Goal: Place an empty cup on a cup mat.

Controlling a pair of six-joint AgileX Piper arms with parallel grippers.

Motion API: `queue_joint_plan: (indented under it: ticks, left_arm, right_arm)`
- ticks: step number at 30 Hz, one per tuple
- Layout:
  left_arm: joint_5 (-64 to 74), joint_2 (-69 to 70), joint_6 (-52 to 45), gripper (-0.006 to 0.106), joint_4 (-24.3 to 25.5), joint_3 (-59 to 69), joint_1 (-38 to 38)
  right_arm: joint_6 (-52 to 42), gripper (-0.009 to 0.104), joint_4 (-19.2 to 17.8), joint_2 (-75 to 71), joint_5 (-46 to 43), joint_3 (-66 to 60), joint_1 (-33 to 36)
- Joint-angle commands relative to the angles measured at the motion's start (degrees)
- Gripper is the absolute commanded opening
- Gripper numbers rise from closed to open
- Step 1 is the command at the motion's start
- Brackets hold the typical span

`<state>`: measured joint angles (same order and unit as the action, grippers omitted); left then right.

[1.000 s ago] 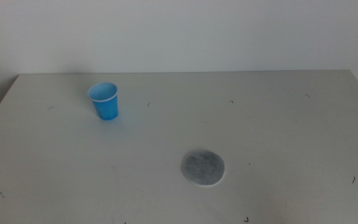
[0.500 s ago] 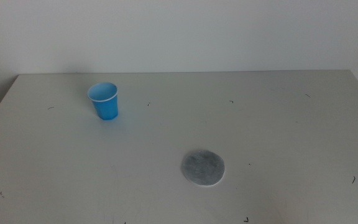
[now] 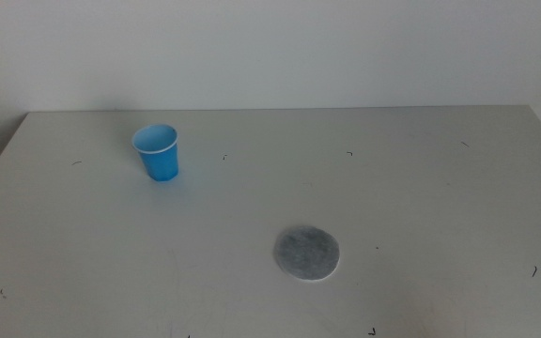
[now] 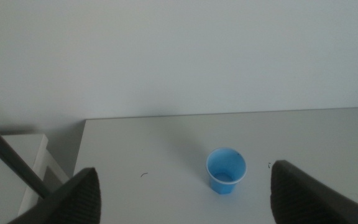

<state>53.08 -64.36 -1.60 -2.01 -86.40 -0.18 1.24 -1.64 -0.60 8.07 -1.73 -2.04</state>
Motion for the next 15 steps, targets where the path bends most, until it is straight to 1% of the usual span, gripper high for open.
queue_joint_plan:
  ticks: [1,7,10,15]
  left_arm:
    - [0.88,-4.42,0.9,0.105,-0.96,-7.06,-0.47]
    - [7.77,-15.93,0.9,0.105,-2.45,-17.03,-0.47]
    - [8.44,-19.68,1.1,0.105,-4.39,-18.61,-0.47]
    - [8.25,-24.58,1.15,0.105,-4.75,-18.68,-0.47]
  right_arm:
    - [-0.29,0.094,-0.79,-1.49,-4.29,0.48,0.03]
    - [-0.29,0.094,-0.79,-1.49,-4.29,0.48,0.03]
    - [-0.29,0.094,-0.79,-1.49,-4.29,0.48,0.03]
    - [-0.29,0.094,-0.79,-1.49,-4.29,0.48,0.03]
